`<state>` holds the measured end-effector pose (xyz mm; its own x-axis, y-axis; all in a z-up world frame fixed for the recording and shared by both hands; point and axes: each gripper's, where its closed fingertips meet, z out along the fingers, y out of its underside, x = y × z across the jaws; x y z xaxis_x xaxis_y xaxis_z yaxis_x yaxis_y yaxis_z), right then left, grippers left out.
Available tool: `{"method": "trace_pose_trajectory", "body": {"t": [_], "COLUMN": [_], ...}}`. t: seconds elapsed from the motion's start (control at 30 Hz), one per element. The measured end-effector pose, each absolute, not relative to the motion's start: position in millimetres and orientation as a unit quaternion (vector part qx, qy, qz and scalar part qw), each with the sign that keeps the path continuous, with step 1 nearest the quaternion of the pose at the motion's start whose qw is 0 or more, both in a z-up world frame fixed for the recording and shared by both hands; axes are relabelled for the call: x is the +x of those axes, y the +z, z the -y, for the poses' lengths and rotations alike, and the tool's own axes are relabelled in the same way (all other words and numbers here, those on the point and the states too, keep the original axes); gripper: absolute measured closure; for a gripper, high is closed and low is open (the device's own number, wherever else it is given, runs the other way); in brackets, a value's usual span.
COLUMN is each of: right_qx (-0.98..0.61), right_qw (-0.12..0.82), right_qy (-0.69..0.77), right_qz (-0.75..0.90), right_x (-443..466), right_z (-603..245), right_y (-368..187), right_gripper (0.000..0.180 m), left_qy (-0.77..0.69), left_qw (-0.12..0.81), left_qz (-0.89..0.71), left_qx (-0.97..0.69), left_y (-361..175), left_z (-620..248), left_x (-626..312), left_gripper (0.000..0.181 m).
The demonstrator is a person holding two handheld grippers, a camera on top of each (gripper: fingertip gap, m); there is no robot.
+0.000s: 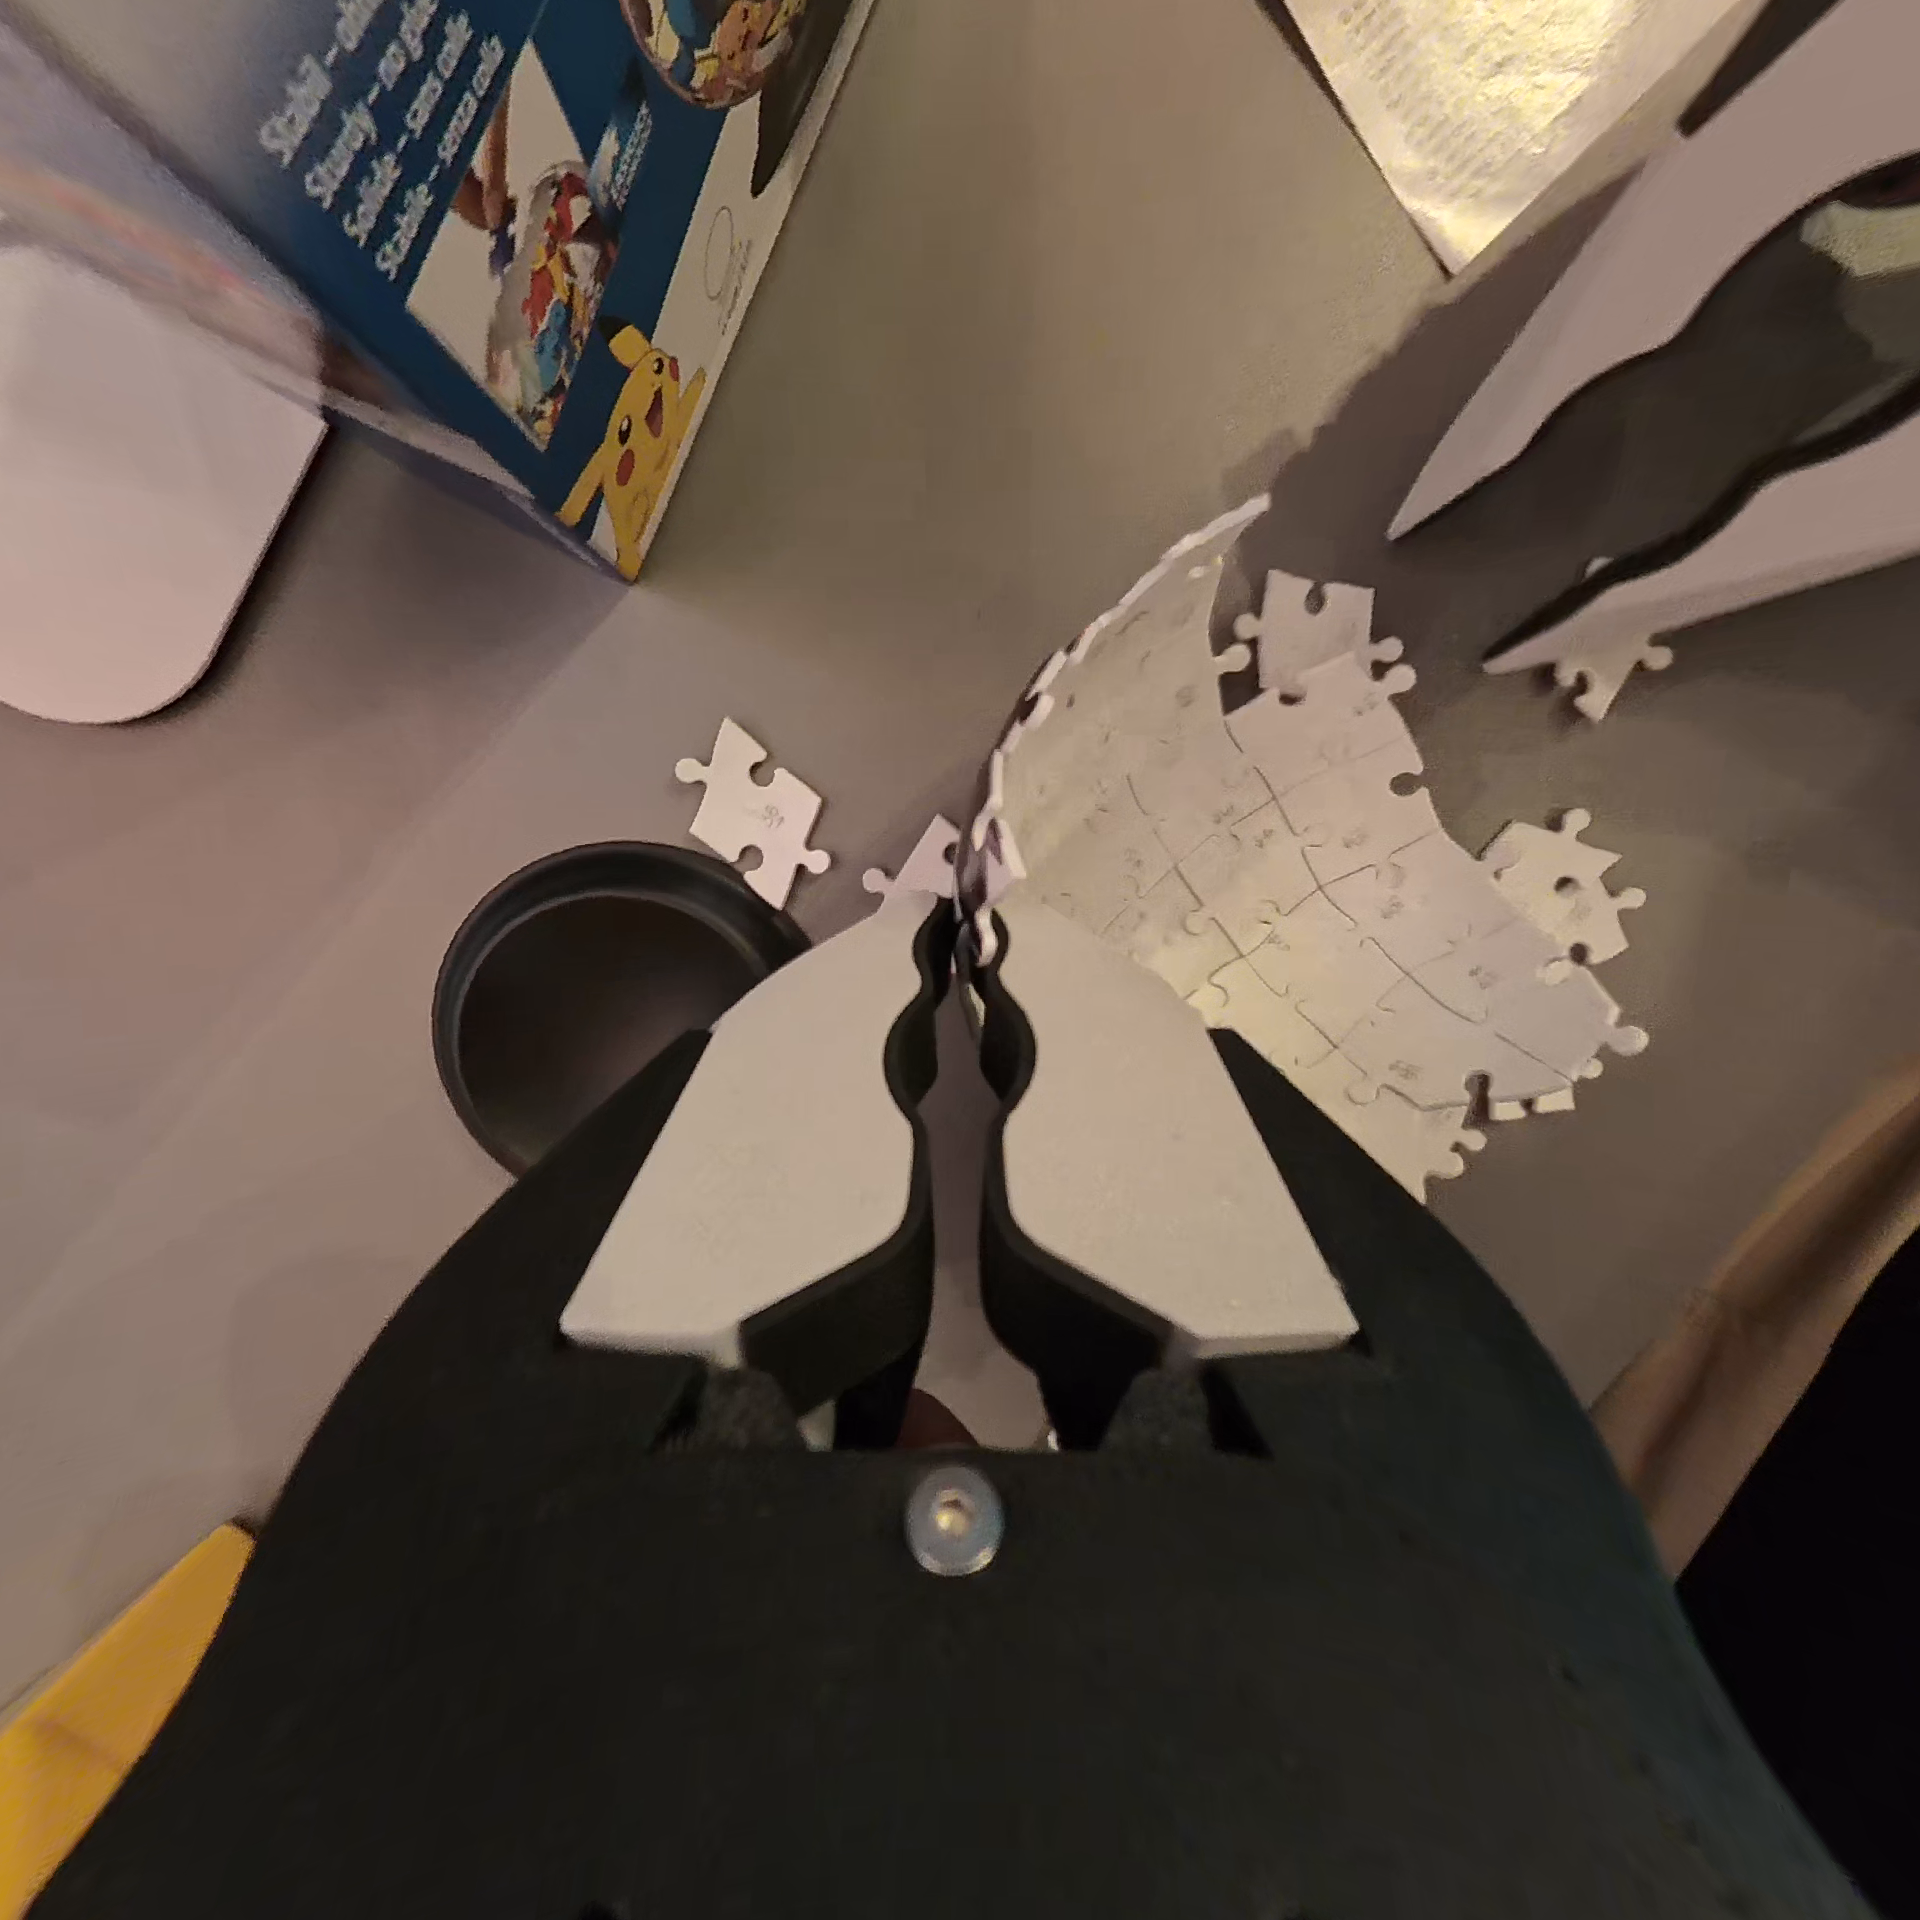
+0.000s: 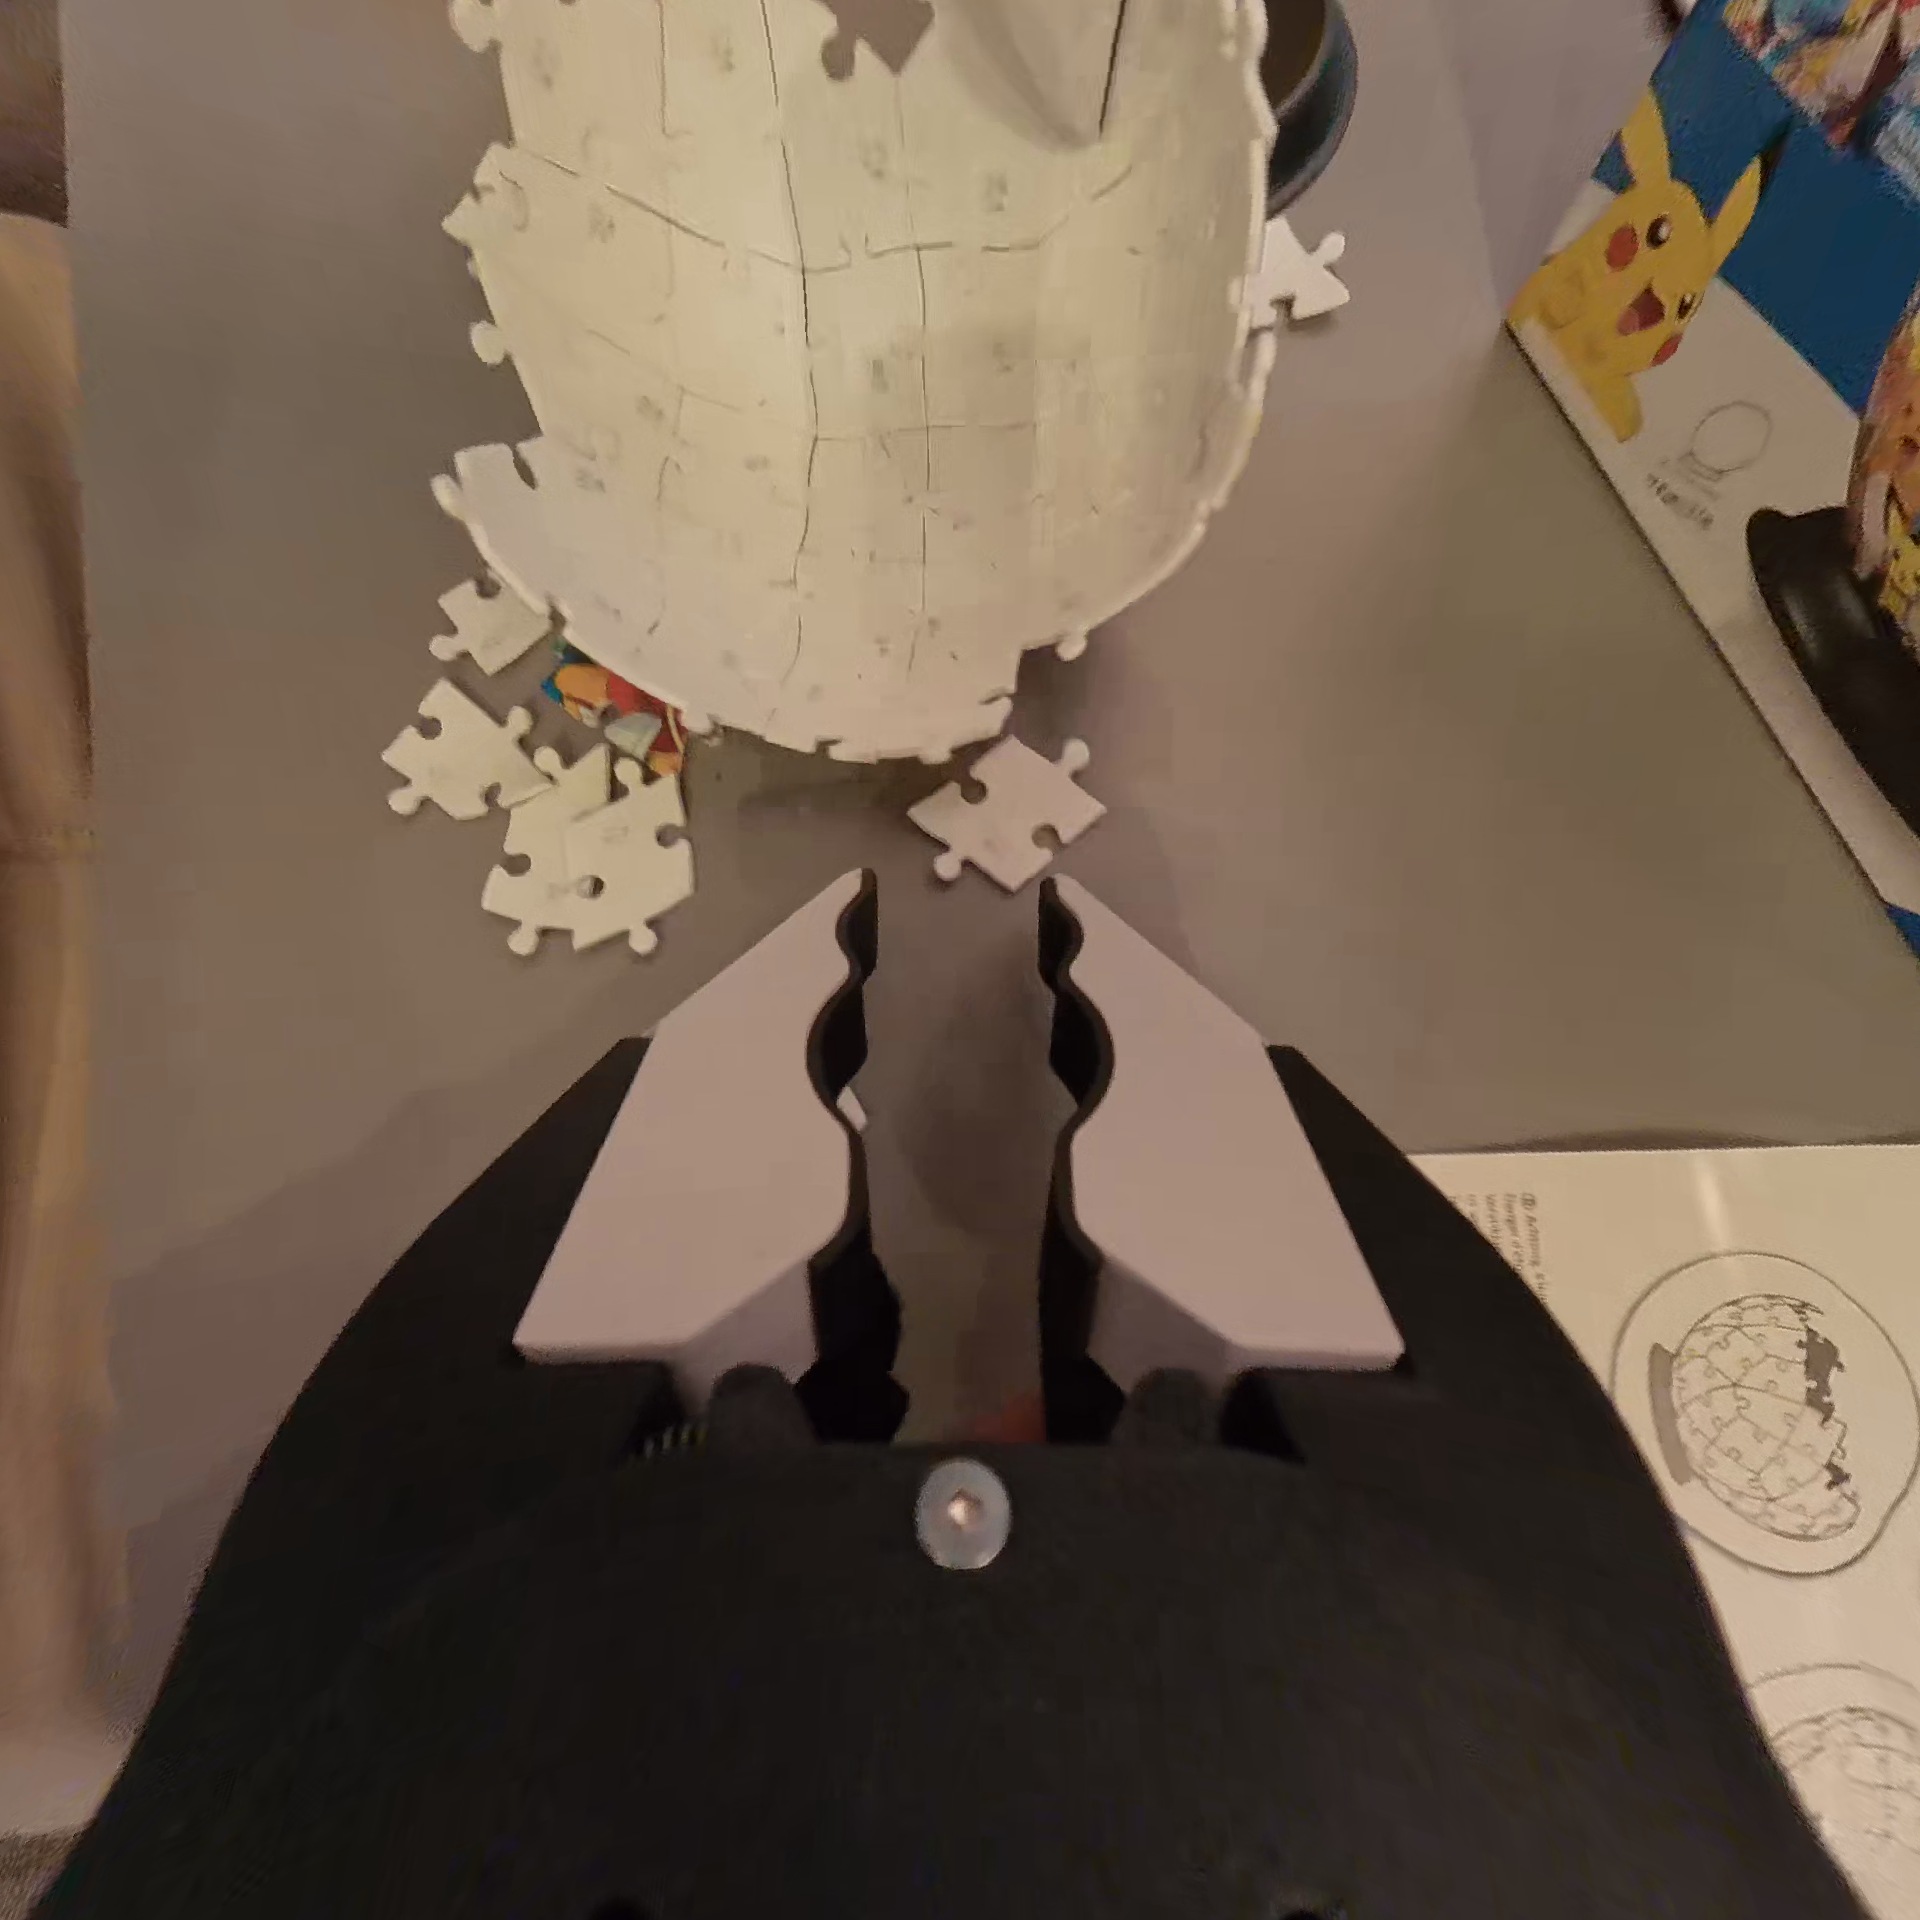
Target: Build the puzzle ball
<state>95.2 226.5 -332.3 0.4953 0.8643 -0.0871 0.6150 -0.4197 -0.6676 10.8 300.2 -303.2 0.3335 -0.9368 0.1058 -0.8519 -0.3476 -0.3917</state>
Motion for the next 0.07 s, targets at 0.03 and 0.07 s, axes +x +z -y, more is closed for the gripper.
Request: {"method": "trace_pose_trajectory", "body": {"t": [0.03,0.07], "right_qx": [-0.823,-0.831], "right_qw": [0.293,0.291], "right_qy": [0.197,0.181], "right_qz": [0.444,0.438], "right_x": [94.2,94.0], "right_z": [-228.5,-229.1], "right_y": [-334.2,-338.0], "right_gripper": [0.150,0.150], "left_qy": [-0.157,-0.156], "left_qw": [0.133,0.132], "left_qz": [-0.554,-0.554], "left_qx": [-0.806,-0.807], "left_y": [-303.5,-304.2], "left_z": [-300.4,-300.5], "left_x": [8.1,5.5], "left_gripper": [0.178,0.178]}}
